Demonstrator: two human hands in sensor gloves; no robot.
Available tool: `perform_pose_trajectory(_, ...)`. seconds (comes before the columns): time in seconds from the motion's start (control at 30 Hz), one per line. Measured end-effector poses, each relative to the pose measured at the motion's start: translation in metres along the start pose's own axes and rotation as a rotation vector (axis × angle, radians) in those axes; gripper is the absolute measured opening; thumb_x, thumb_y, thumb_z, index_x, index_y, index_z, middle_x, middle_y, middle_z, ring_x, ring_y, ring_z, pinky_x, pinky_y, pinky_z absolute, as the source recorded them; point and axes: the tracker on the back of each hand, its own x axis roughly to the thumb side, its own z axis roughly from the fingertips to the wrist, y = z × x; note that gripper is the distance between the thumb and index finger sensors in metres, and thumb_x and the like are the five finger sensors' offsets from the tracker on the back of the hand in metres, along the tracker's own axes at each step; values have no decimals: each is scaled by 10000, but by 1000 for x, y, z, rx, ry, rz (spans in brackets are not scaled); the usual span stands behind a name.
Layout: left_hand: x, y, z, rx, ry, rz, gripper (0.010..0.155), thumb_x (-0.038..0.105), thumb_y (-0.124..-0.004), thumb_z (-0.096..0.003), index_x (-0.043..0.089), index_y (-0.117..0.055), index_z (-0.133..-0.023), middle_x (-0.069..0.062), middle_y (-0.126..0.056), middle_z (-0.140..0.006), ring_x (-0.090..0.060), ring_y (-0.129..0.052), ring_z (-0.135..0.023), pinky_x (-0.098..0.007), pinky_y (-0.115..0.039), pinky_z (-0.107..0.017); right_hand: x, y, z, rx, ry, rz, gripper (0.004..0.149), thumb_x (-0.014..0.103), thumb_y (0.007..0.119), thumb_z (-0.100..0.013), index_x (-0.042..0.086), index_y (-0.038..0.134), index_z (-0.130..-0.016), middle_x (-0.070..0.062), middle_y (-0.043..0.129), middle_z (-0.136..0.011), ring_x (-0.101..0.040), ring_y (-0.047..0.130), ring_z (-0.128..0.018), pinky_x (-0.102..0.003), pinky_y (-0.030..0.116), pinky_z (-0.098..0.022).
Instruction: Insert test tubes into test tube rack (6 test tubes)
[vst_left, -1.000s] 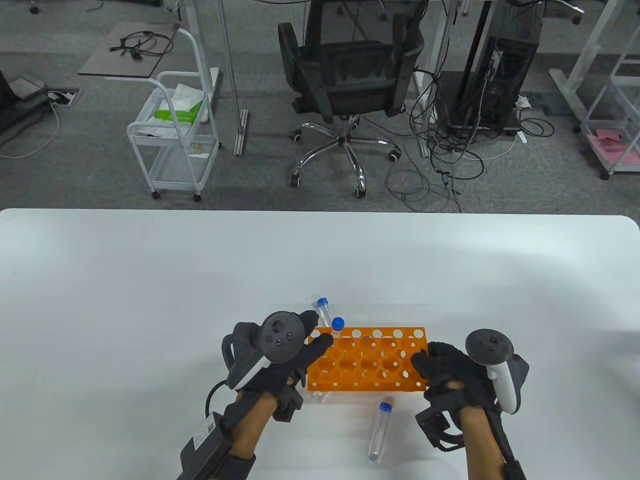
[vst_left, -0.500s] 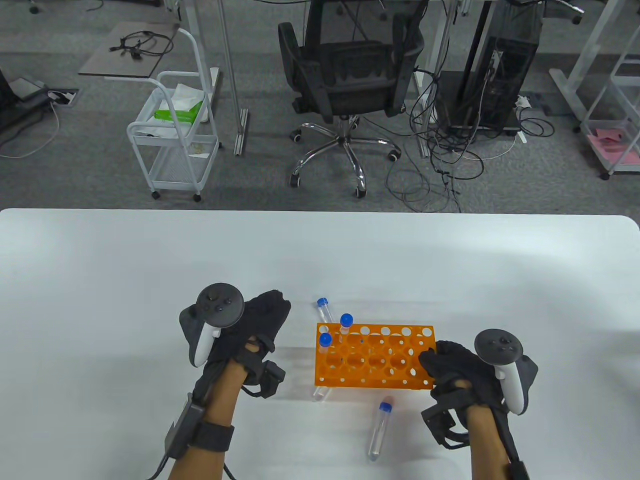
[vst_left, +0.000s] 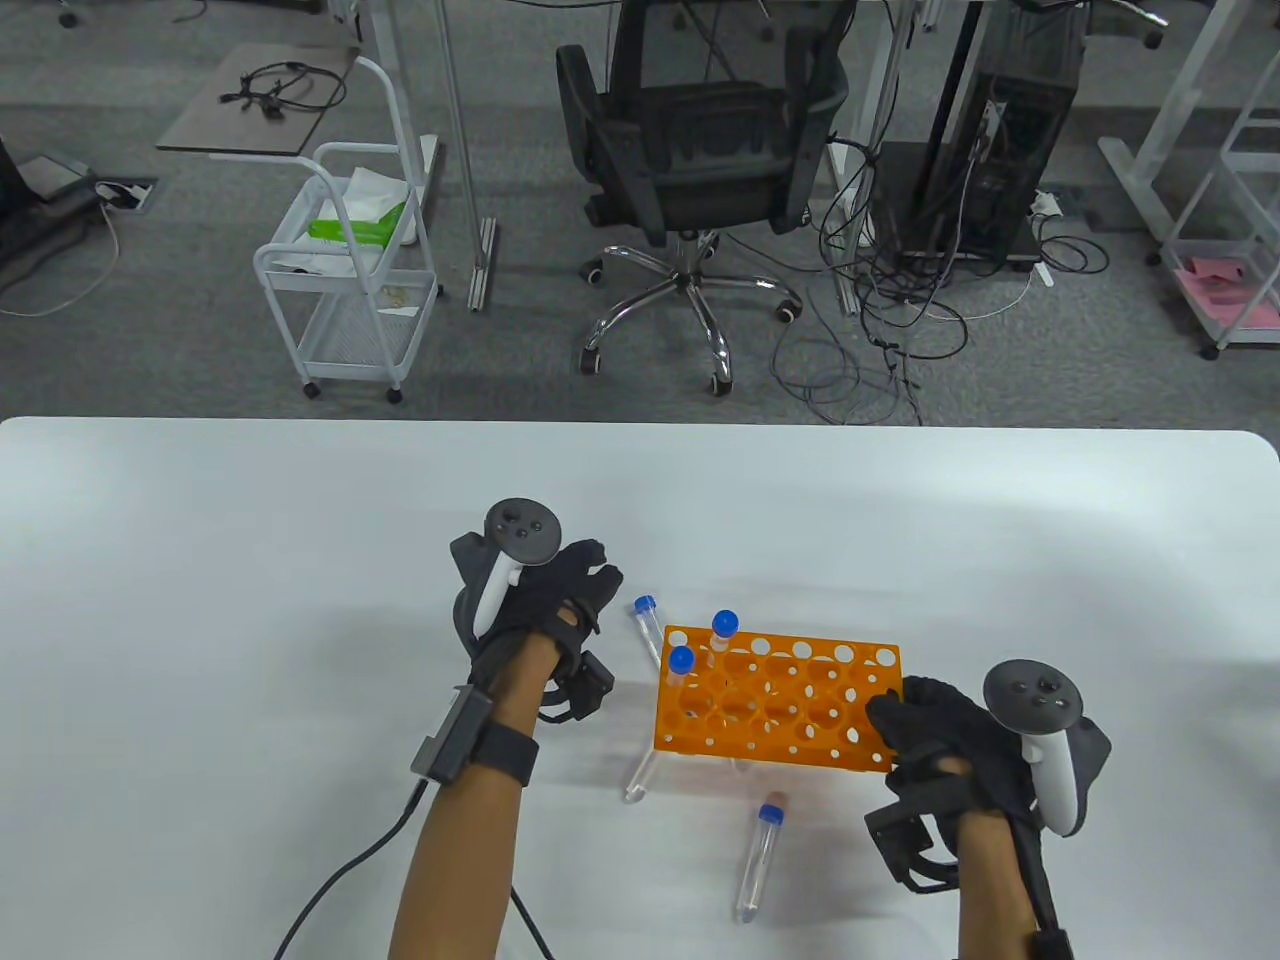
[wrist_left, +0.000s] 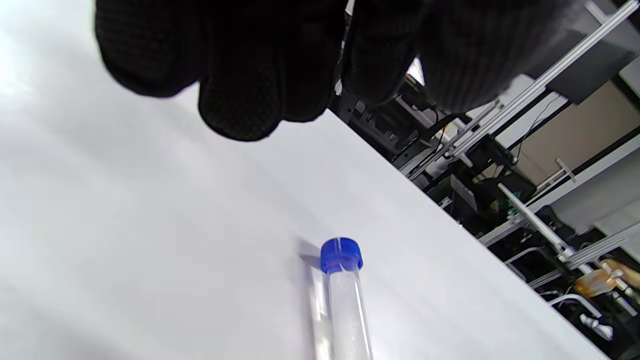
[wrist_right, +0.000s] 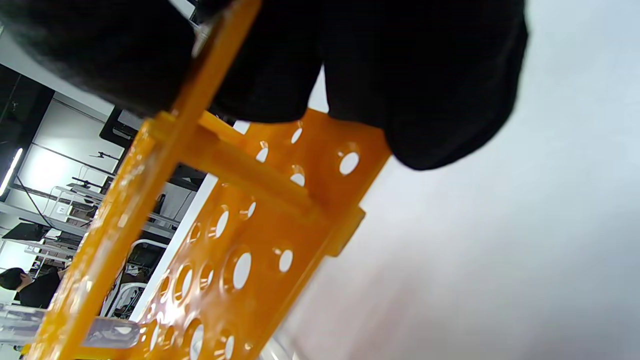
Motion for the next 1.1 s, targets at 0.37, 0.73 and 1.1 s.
perform_pose_trajectory(0.37, 31, -34, -22, -21, 22, -288, 611, 517, -880, -378, 323, -768, -946, -103, -901, -822, -251, -952, -593, -437, -816, -422, -5, -8, -2, -31, 25, -14, 564, 519, 872, -412, 180, 718, -836, 85, 912, -576, -320, 972, -646, -396, 941, -360)
perform_pose_trajectory(0.73, 38, -60, -32, 4, 34, -414, 626, 537, -911, -342, 258, -825, -896, -80, -1018, -647, -220, -1013, -422, -366, -836, -255, -11, -14, -2, -50, 44, -25, 564, 518, 873, -412, 179, 719, -836, 85, 912, -574, -320, 971, -646, -396, 941, -360)
perform_pose_trajectory(1.1, 42, -75, -37, 59, 37, -475, 567, 495, -910, -355, 215, -857, -845, -81, -1009, -559, -184, -1024, -359, -355, -860, -240, -13, -15, -1, -51, 57, -36, 564, 518, 872, -412, 180, 719, -836, 85, 912, -574, -320, 971, -647, -396, 941, -361)
